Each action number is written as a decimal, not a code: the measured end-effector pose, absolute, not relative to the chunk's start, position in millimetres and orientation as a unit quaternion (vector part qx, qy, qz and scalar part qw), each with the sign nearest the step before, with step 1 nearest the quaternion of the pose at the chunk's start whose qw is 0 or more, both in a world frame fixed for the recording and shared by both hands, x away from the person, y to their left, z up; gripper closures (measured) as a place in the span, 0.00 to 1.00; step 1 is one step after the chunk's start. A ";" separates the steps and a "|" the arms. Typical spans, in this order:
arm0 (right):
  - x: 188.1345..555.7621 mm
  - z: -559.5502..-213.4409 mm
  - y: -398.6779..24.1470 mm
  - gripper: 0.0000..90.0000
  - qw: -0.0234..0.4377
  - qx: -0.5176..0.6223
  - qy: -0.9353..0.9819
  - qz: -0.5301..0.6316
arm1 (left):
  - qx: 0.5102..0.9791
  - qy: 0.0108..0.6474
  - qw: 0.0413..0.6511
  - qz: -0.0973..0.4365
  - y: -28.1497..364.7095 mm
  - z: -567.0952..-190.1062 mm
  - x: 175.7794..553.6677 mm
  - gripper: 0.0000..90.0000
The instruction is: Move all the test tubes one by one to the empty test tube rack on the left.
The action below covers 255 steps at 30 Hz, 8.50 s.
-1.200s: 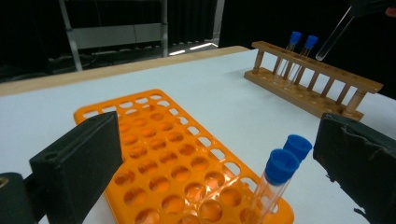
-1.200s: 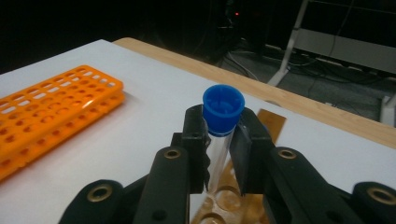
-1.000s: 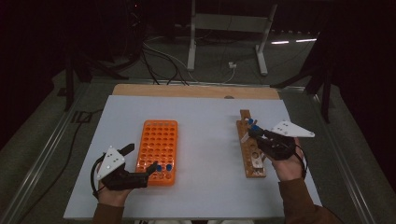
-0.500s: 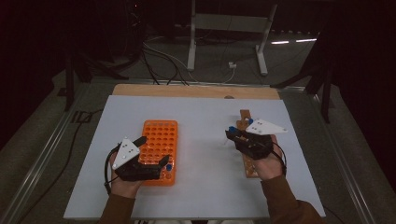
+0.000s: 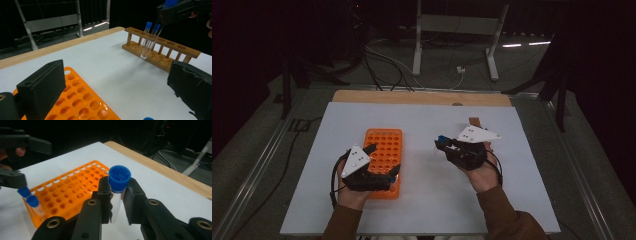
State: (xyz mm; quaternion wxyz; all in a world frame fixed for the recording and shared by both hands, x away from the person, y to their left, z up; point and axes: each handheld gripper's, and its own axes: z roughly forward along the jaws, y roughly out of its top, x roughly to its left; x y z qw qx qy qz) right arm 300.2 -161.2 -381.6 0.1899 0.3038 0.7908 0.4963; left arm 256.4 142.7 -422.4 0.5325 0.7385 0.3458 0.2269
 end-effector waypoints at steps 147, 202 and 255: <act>285.1 -412.7 -229.9 0.00 0.165 0.353 0.759 0.522 | 0.739 0.369 0.533 0.181 185.4 -458.3 223.7 0.87; 280.9 -431.4 -250.2 0.00 0.157 0.375 0.746 0.527 | 0.790 0.371 0.462 0.153 185.7 -484.2 216.4 0.79; 346.9 -442.0 -286.1 0.35 0.221 0.472 0.736 0.431 | 0.709 0.398 0.533 0.234 207.5 -430.4 249.3 0.04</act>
